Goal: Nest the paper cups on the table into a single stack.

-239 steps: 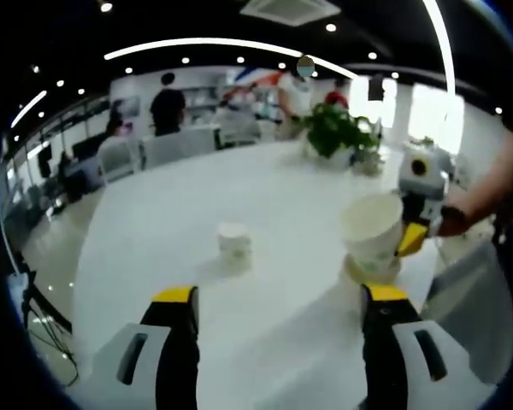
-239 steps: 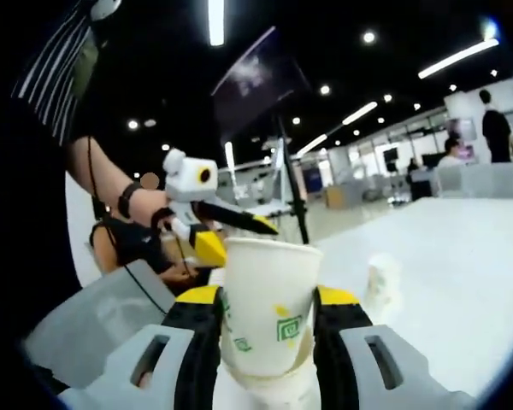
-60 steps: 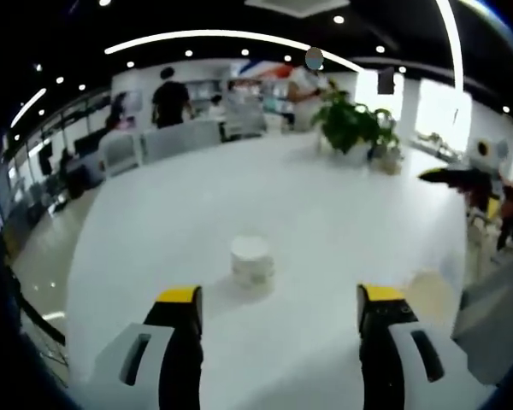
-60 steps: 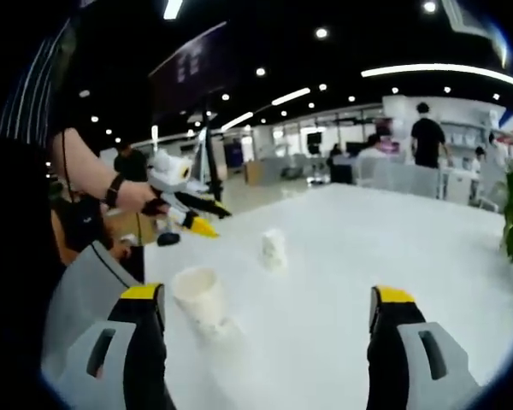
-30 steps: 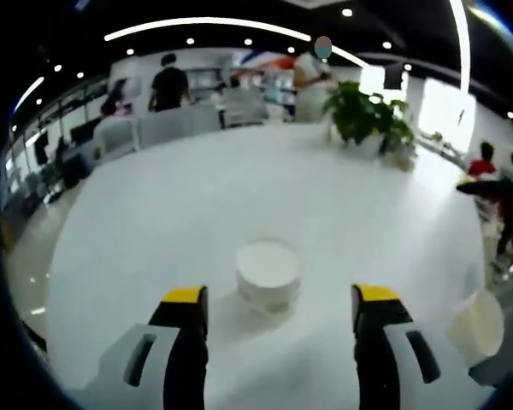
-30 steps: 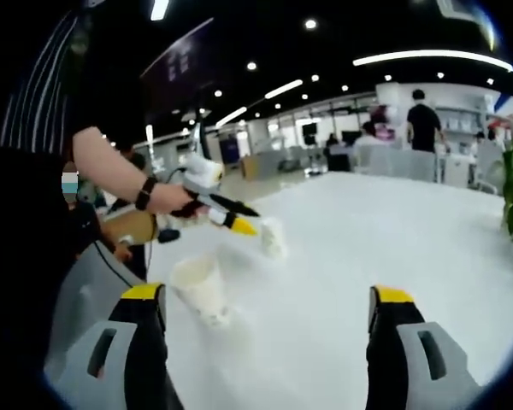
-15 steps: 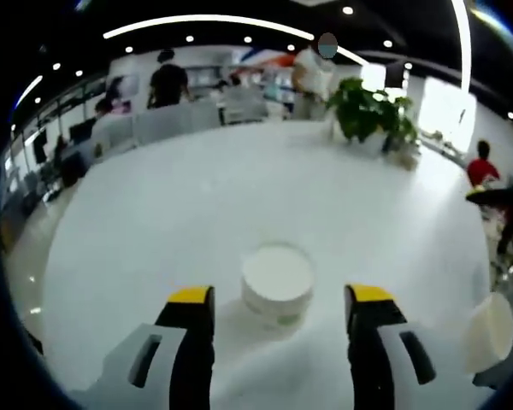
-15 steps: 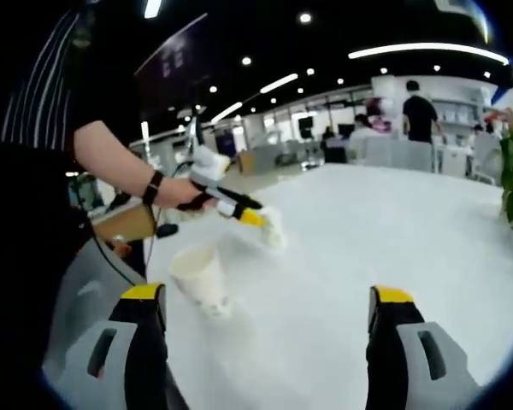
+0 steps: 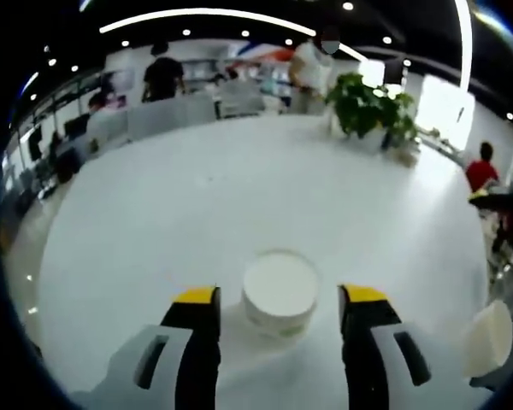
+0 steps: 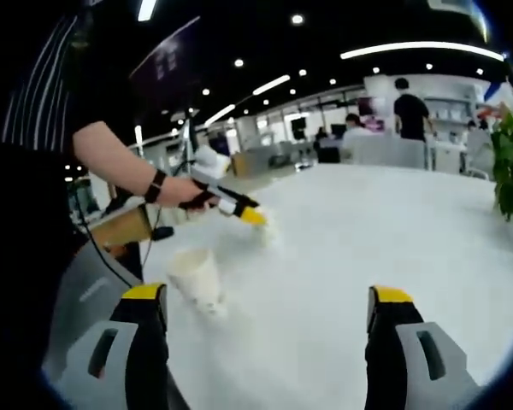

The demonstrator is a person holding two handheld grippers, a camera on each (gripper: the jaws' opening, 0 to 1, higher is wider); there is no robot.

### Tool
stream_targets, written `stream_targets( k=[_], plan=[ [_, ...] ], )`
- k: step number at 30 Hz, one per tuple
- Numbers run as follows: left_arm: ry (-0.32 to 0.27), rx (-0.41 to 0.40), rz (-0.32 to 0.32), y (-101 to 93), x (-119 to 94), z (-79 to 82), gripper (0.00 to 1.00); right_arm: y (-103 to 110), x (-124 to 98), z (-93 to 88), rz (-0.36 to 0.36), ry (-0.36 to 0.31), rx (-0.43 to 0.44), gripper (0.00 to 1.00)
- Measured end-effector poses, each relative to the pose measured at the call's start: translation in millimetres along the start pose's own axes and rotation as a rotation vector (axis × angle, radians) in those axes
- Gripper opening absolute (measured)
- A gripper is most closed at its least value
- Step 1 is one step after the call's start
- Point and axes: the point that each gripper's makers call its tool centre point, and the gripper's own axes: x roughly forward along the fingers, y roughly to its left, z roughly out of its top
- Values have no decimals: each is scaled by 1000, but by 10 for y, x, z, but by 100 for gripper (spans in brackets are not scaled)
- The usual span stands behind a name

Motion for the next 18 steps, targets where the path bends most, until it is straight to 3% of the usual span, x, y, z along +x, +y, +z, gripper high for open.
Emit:
stream_targets(
  k=[10, 18],
  plan=[
    [30, 64, -47, -95, 63, -6, 39, 21, -21, -38, -2, 7, -1, 95],
    [48, 79, -52, -115, 83, -29, 37, 12, -70, -62, -14, 1, 15, 94]
  ],
)
